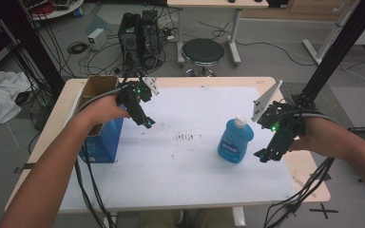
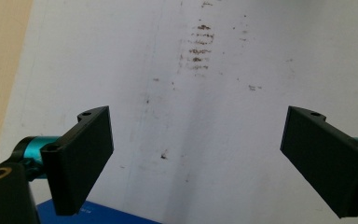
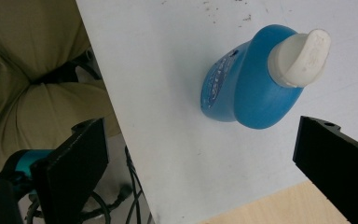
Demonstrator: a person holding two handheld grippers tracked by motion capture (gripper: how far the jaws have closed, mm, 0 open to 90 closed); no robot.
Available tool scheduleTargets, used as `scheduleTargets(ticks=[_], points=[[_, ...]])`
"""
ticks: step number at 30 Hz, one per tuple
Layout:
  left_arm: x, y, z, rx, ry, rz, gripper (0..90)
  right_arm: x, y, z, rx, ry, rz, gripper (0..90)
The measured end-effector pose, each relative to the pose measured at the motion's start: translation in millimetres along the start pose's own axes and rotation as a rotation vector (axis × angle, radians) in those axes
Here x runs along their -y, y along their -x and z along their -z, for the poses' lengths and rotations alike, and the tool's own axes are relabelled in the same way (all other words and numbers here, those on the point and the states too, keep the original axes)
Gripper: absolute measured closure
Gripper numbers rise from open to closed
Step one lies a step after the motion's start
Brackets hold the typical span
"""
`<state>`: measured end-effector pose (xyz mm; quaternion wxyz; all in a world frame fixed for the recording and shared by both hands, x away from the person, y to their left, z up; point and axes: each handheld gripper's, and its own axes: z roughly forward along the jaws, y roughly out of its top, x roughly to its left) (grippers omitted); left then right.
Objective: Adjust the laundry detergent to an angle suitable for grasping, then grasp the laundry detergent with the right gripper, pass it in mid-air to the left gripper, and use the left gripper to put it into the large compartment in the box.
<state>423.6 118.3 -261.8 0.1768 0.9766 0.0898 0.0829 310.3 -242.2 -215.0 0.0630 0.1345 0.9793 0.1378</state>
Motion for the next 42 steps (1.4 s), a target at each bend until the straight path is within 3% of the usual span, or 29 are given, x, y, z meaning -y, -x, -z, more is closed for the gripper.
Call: scheduleTargets(ticks=[1,3,5,9,15,16,17,21,23,24,25,26,28,34,35,37,38,39,42], points=[[-0.2,2.0,-1.2,-0.002,0.004,0.016,9.3,0.0,-0.2,-0.1,-0.001,-0.001,-0.003,2.5],[-0.4,1.2,-1.4,-0.002,0.002,-0.007,9.3,0.5,0.0,-0.4,0.003,-0.002,-0.005,2.5],[-0.9,2.5,-2.3,-0.001,0.014,0.013,9.3,1.6,1.0,-0.1,0.002,0.003,-0.005,2.5],[-2.6,1.8,-1.9,0.001,-0.006,-0.008,9.3,6.0,2.9,1.1,0.014,0.007,-0.024,2.5],[-3.9,2.8,-1.8,0.004,-0.012,-0.021,9.3,20.6,11.8,0.4,0.038,0.001,-0.095,2.5],[-3.7,3.9,-2.1,0.005,-0.005,-0.004,9.3,22.4,11.9,1.0,0.042,-0.003,-0.126,2.5],[-3.5,2.8,-1.2,0.009,-0.014,-0.017,9.3,23.6,12.5,1.4,0.042,0.0,-0.14,2.5],[-2.3,3.7,-1.1,0.002,0.004,-0.006,9.3,25.7,16.0,1.1,0.05,0.011,-0.152,2.5],[-2.5,2.8,-0.1,0.003,-0.007,-0.02,9.3,26.3,17.2,0.5,0.052,0.015,-0.149,2.5],[-2.8,4.7,-0.4,0.008,0.004,0.001,9.3,27.5,19.3,-1.2,0.051,0.015,-0.172,2.5],[-3.1,3.6,0.5,0.005,-0.009,-0.025,9.3,28.7,21.1,-2.4,0.049,0.023,-0.178,2.5],[-3.1,3.6,0.5,0.005,-0.009,-0.025,9.3,28.7,21.1,-2.4,0.049,0.023,-0.178,2.5],[-3.1,6.5,-1.1,0.001,0.012,-0.004,9.3,31.7,23.5,-4.8,0.051,0.035,-0.222,2.5],[-2.4,8.9,-3.0,0.006,0.01,-0.002,9.3,37.3,28.2,-10.7,0.048,0.076,-0.277,2.5],[-2.0,10.6,-4.7,0.006,0.038,0.024,9.3,40.5,29.1,-14.7,0.052,0.096,-0.305,2.5],[-2.2,11.0,-5.1,0.006,0.04,0.026,9.3,44.6,30.4,-20.1,0.054,0.127,-0.331,2.5],[-3.1,11.0,-5.9,0.008,0.036,0.016,9.3,46.8,31.5,-23.0,0.055,0.146,-0.337,2.5],[-3.5,9.2,-4.6,0.009,0.008,-0.026,9.3,49.0,32.1,-25.9,0.051,0.162,-0.347,2.5],[-4.4,9.3,-5.0,0.011,-0.005,-0.037,9.3,56.3,32.5,-34.6,0.043,0.213,-0.385,2.5]])
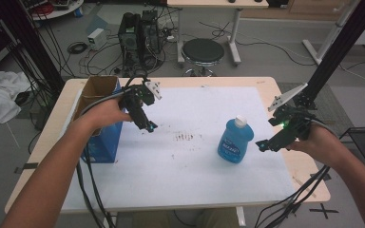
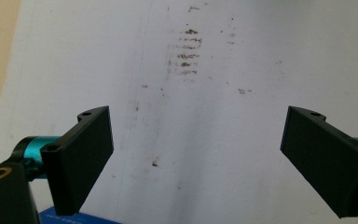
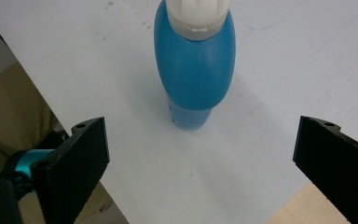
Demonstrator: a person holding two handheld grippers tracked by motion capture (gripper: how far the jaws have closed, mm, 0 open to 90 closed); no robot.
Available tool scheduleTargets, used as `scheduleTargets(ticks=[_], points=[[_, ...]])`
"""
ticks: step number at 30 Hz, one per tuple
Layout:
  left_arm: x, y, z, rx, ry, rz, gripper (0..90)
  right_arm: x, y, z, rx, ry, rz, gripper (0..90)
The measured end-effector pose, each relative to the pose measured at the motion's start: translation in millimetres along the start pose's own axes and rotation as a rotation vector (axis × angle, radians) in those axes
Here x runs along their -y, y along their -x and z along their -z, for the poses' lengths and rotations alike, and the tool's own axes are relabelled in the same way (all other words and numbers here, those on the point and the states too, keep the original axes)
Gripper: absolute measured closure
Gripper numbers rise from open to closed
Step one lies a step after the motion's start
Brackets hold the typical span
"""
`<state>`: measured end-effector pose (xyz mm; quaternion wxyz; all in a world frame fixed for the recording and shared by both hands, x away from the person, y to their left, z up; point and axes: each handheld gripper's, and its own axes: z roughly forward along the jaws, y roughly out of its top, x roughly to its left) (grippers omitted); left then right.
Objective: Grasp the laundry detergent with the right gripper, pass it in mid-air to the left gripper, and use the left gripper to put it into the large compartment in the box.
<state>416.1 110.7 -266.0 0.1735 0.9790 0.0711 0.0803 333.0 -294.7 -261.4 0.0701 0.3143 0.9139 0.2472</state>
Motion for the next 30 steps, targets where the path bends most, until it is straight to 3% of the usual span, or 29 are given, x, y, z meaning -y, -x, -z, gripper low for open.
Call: scheduleTargets(ticks=[2,3,5,6,14,17,21,23,30], points=[[0.0,-0.1,-0.2,0.002,0.0,0.0,9.3,3.1,1.2,-2.3,-0.001,0.019,-0.004,2.5],[0.9,1.9,-2.9,0.005,0.035,0.032,9.3,8.8,3.6,-7.6,-0.004,0.068,0.003,2.5],[0.9,1.2,-2.5,0.006,0.027,0.024,9.3,14.9,5.1,-11.8,-0.005,0.099,0.0,2.5],[0.8,-0.6,-1.1,0.009,0.005,-0.002,9.3,17.8,5.5,-13.9,-0.005,0.119,-0.007,2.5],[0.7,-1.0,-1.5,0.015,0.004,-0.004,9.3,39.2,9.4,-29.4,-0.023,0.246,-0.044,2.5],[0.5,0.6,-2.4,0.007,0.021,0.011,9.3,46.4,10.1,-36.1,-0.03,0.278,-0.056,2.5],[0.9,-0.4,-1.3,0.007,0.007,0.001,9.3,54.9,11.2,-44.6,-0.046,0.285,-0.079,2.5],[0.7,-0.2,-0.7,0.0,-0.006,0.005,9.3,57.9,11.1,-48.6,-0.047,0.294,-0.08,2.5],[2.5,-0.3,-2.5,-0.002,0.015,0.018,9.3,65.2,12.9,-59.3,-0.062,0.332,-0.084,2.5]])
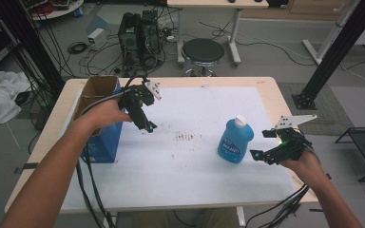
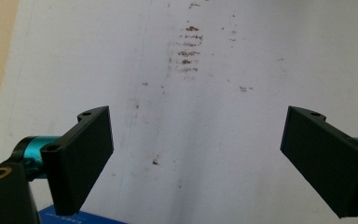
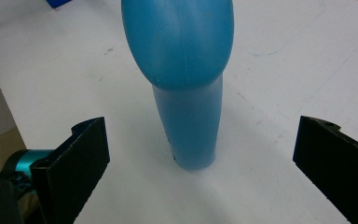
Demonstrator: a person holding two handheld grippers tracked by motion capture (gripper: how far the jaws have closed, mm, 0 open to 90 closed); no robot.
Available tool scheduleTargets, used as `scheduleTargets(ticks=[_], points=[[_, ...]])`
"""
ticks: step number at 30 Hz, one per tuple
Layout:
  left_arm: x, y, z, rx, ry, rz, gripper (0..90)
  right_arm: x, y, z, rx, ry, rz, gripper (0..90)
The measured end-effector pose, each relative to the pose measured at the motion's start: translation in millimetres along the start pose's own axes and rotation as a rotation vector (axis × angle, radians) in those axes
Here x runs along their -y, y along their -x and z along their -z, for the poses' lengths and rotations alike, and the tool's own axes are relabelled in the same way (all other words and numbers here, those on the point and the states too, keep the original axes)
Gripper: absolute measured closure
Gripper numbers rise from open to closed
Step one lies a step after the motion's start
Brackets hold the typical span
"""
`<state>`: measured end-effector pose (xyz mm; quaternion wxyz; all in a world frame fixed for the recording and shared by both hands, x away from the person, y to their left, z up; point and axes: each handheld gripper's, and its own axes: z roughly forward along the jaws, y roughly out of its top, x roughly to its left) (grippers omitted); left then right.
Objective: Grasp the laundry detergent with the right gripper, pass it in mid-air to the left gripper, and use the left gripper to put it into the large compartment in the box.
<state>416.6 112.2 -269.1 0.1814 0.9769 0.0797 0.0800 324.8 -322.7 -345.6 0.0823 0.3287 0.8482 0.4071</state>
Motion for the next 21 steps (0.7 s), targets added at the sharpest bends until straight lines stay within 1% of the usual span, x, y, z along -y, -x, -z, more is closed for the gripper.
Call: scheduleTargets(ticks=[3,4,5,6,8,9,10,11,12,14,15,16,17,18,21], points=[[-0.3,-0.3,0.3,0.002,-0.002,-0.003,9.3,1.0,-0.4,-3.0,0.0,0.005,0.001,2.5],[-0.4,-0.3,0.8,-0.001,0.002,-0.001,9.3,1.3,-0.2,-5.3,-0.008,0.018,-0.004,2.5],[-0.5,0.9,0.1,-0.004,0.017,0.017,9.3,1.5,0.9,-6.4,-0.009,0.027,0.004,2.5],[-0.5,-0.5,1.0,-0.001,0.004,-0.002,9.3,1.5,2.0,-8.7,-0.008,0.046,0.012,2.5],[-0.8,-0.6,0.6,0.001,0.002,-0.001,9.3,1.9,3.0,-13.6,-0.019,0.066,0.014,2.5],[-0.5,-0.7,-0.2,0.0,0.002,-0.005,9.3,2.1,3.1,-15.9,-0.023,0.061,0.009,2.5],[-0.4,0.3,-1.0,0.0,0.012,0.01,9.3,2.7,3.0,-19.2,-0.034,0.07,0.007,2.5],[-0.1,0.7,-1.3,0.002,0.013,0.017,9.3,2.7,3.7,-22.2,-0.04,0.075,0.021,2.5],[-0.2,-1.1,0.2,0.001,-0.008,-0.007,9.3,2.8,3.7,-25.1,-0.041,0.078,0.023,2.5],[0.2,-1.1,-0.2,0.001,-0.003,-0.005,9.3,3.0,3.1,-27.5,-0.043,0.084,0.024,2.5],[0.2,-1.3,-0.3,0.001,-0.008,-0.005,9.3,2.5,2.6,-33.5,-0.042,0.093,0.032,2.5],[0.0,-1.1,-0.5,0.0,-0.008,-0.004,9.3,2.4,1.5,-34.9,-0.042,0.09,0.024,2.5],[0.0,0.1,-1.9,0.0,0.009,0.015,9.3,2.0,1.3,-37.3,-0.039,0.094,0.028,2.5],[-0.4,0.3,-2.1,0.006,0.007,0.018,9.3,1.7,1.5,-39.9,-0.041,0.103,0.034,2.5],[-1.1,0.9,-2.7,-0.001,0.013,0.024,9.3,0.6,1.3,-44.1,-0.038,0.116,0.029,2.5]])
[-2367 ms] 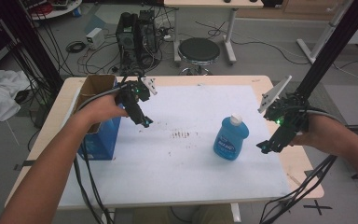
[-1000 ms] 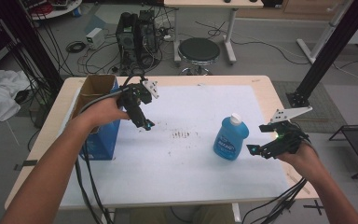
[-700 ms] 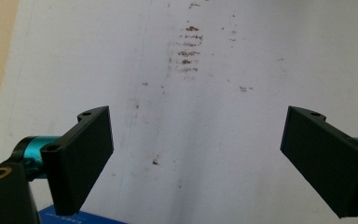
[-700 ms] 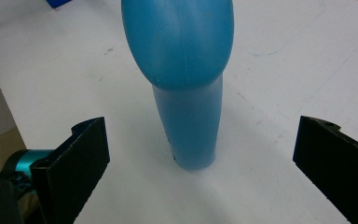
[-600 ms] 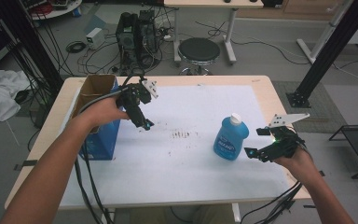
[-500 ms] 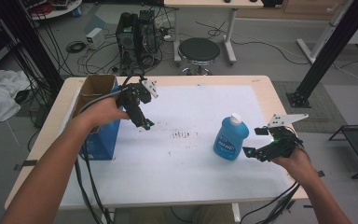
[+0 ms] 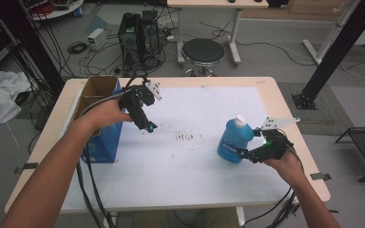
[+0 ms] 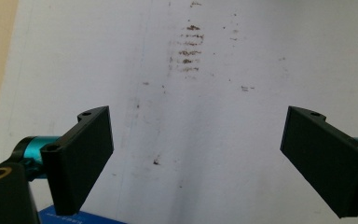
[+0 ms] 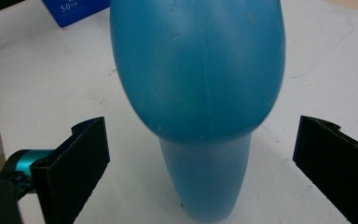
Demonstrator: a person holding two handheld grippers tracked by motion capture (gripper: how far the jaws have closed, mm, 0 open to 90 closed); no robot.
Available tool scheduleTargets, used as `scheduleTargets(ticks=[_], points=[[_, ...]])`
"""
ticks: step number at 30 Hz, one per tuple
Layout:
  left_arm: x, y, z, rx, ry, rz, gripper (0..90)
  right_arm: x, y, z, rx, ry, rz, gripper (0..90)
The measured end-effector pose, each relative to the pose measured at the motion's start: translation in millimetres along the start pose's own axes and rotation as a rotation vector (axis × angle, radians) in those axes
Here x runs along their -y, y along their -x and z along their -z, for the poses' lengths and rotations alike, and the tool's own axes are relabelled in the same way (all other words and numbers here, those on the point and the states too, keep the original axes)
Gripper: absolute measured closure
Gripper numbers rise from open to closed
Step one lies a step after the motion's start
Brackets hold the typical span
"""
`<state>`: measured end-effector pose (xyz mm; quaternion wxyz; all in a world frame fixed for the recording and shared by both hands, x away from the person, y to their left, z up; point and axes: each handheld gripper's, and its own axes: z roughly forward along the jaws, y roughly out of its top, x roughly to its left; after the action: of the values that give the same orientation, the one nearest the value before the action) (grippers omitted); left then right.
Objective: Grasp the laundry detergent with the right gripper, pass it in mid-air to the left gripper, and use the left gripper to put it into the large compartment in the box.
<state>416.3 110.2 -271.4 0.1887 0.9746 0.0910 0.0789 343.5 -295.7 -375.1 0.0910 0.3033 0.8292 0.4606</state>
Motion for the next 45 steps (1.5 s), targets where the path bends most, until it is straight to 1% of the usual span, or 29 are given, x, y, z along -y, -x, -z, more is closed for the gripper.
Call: scheduleTargets(ticks=[1,2,3,5,6,8,12,14,15,16,17,18,22,23,24,28,31,32,33,34,35,36,37,38,39,40,41,43,45], points=[[-0.1,-0.2,-0.3,0.0,-0.002,-0.006,9.3,0.0,0.0,0.0,0.0,0.0,0.0,2.5],[-0.7,-2.0,0.7,0.005,-0.022,-0.028,9.3,-0.7,-0.1,-2.1,-0.006,0.01,0.004,2.6],[-0.7,-2.3,0.5,0.003,-0.02,-0.028,9.3,-1.0,-0.5,-3.5,-0.004,0.014,0.005,2.6],[-0.7,-2.4,0.3,0.006,-0.019,-0.026,9.3,-0.8,-0.6,-7.2,-0.008,0.03,0.006,2.8],[-0.5,-1.6,-0.5,0.005,-0.008,-0.013,9.3,-0.7,-1.3,-8.1,-0.005,0.031,0.001,2.8],[0.0,-1.1,-0.9,0.003,-0.003,-0.006,9.3,-0.1,-1.6,-11.3,-0.007,0.048,0.006,3.0],[0.7,-1.8,0.0,0.001,-0.003,-0.007,9.3,1.5,-3.0,-15.5,-0.003,0.057,0.001,3.8],[0.7,-1.5,0.2,0.0,-0.004,-0.004,9.3,2.4,-3.4,-17.8,-0.01,0.074,0.0,4.3],[0.7,-2.1,0.9,-0.002,-0.011,-0.013,9.3,2.7,-4.0,-18.8,-0.01,0.075,0.002,4.4],[0.9,-1.5,0.3,-0.002,-0.003,-0.004,9.3,3.1,-4.4,-19.9,-0.01,0.08,0.006,4.5],[1.0,-2.9,0.8,0.004,-0.014,-0.026,9.3,3.4,-4.7,-21.3,-0.01,0.084,0.005,4.5],[0.8,-2.4,1.1,-0.002,-0.019,-0.027,9.3,3.7,-4.8,-21.5,-0.004,0.075,0.006,4.6],[0.8,-3.5,2.2,-0.001,-0.029,-0.039,9.3,4.9,-4.5,-23.3,-0.001,0.094,0.001,6.9],[0.9,-3.4,2.0,0.0,-0.028,-0.037,9.3,5.2,-4.9,-23.6,-0.001,0.098,0.003,10.9],[1.1,-2.3,1.2,0.001,-0.019,-0.019,9.3,6.0,-5.4,-23.6,-0.006,0.108,0.022,16.2],[0.9,-3.0,1.8,0.003,-0.032,-0.035,9.3,7.5,-4.2,-25.9,-0.002,0.099,0.016,16.1],[1.1,-1.2,-0.3,0.005,-0.009,-0.004,9.3,8.6,-3.8,-27.0,0.0,0.114,0.008,16.3],[0.8,-2.7,1.1,0.009,-0.029,-0.026,9.3,8.7,-3.7,-27.4,0.003,0.112,0.01,16.3],[0.8,-2.7,1.1,0.009,-0.029,-0.026,9.3,8.7,-3.7,-27.4,0.003,0.112,0.01,16.3],[1.2,-0.2,-1.2,0.0,0.002,0.007,9.3,8.7,-3.7,-28.1,0.006,0.112,0.011,16.6],[1.2,-0.1,-1.2,0.002,0.003,0.01,9.3,8.9,-3.6,-28.5,0.003,0.11,0.013,17.8],[0.8,-2.3,0.7,0.005,-0.027,-0.025,9.3,8.8,-3.6,-29.1,0.001,0.115,0.016,18.9],[0.8,-3.1,1.3,0.006,-0.036,-0.037,9.3,8.6,-3.6,-29.9,0.0,0.12,0.02,19.1],[1.1,-2.0,0.3,0.004,-0.023,-0.021,9.3,8.4,-3.9,-30.1,0.005,0.116,0.016,19.1],[0.9,-3.1,1.3,0.006,-0.038,-0.036,9.3,8.5,-4.0,-30.8,0.006,0.118,0.016,19.6],[1.1,-1.8,0.4,0.003,-0.026,-0.017,9.3,8.5,-3.7,-31.3,0.0,0.125,0.022,25.1],[1.5,-3.1,1.2,0.008,-0.039,-0.035,9.3,8.6,-3.9,-30.8,-0.006,0.125,0.025,25.9],[2.2,-2.6,0.3,0.005,-0.03,-0.027,9.3,8.5,-3.5,-31.2,-0.005,0.128,0.027,25.9],[2.2,-3.1,1.2,0.007,-0.045,-0.033,9.3,8.4,-3.7,-31.4,-0.002,0.129,0.024,25.9]])
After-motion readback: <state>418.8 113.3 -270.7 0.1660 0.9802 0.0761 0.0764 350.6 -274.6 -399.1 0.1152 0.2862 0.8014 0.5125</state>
